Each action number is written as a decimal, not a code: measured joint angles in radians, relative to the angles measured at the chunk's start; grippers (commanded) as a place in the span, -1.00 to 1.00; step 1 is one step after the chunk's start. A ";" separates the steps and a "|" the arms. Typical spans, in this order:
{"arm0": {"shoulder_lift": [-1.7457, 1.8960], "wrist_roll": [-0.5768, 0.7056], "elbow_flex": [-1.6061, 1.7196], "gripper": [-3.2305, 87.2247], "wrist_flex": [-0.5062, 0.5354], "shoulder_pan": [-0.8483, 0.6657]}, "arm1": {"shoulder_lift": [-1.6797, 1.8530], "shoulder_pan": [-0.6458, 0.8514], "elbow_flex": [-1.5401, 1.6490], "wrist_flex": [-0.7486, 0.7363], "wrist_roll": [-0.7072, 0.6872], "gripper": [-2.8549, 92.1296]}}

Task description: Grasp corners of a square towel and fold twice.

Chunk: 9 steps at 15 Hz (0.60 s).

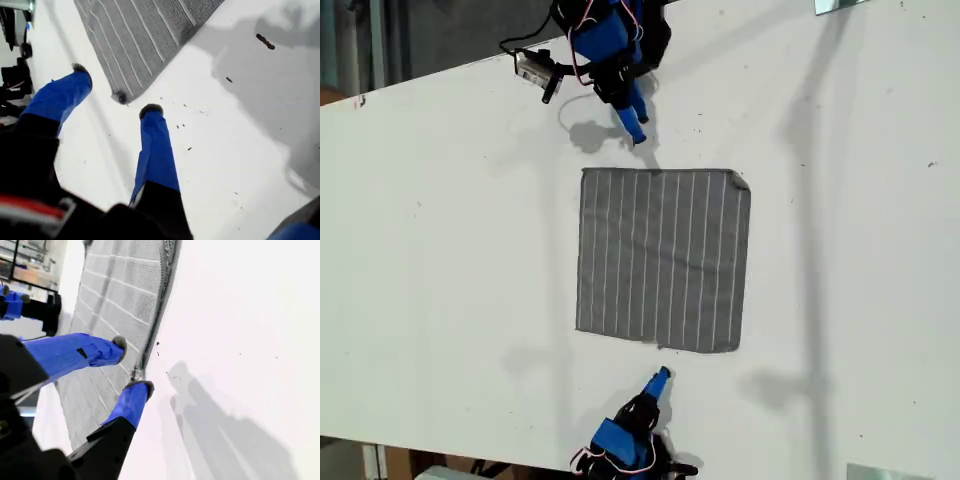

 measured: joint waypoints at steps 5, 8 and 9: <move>0.000 0.000 0.000 -0.62 0.000 0.000 | 0.000 0.000 0.000 0.000 0.000 -0.42; 0.000 0.009 0.000 -0.62 0.000 -0.003 | 0.000 0.043 0.000 0.000 0.000 -0.42; 0.000 0.009 0.000 -0.62 0.000 -0.025 | 0.000 0.071 0.000 0.000 0.000 -0.39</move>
